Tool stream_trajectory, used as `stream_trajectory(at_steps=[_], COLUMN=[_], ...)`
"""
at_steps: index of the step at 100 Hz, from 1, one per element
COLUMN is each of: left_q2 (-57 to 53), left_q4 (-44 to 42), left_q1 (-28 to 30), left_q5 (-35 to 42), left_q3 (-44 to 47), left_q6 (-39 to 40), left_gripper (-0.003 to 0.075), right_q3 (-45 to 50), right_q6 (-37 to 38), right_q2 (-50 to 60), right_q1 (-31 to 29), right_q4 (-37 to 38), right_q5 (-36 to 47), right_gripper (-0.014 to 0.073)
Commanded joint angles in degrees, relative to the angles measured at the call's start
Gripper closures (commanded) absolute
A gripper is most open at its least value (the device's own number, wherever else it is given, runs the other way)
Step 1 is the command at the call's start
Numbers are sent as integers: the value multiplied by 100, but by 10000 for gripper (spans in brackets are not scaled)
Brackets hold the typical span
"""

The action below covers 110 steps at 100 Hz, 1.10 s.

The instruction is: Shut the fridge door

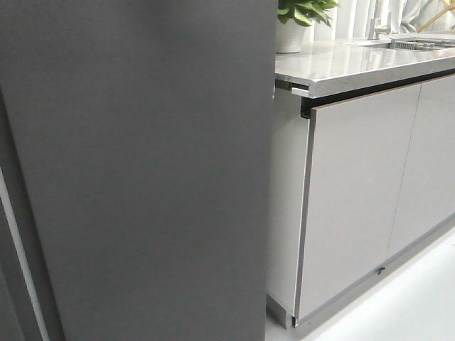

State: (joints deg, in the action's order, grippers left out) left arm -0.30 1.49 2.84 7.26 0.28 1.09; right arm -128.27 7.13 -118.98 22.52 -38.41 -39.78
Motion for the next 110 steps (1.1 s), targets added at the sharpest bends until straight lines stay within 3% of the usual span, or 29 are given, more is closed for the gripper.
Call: stream_trajectory(at_steps=[1,47,110], left_q2=[-117,-117,-117], left_q4=[23,23,23], left_q1=[-36,-36,-36], left_q5=[418,418,418], left_q3=[201,201,201], left_q6=[25,25,25], left_gripper=[740,740,740], right_q3=[151,2802,6402], right_q6=[5,5,-70], right_q2=[670,2576,5584], right_q1=[-133,-639,-2130], right_q4=[217,1955,2587], right_q5=[214,642,1589], right_gripper=[639,639,639])
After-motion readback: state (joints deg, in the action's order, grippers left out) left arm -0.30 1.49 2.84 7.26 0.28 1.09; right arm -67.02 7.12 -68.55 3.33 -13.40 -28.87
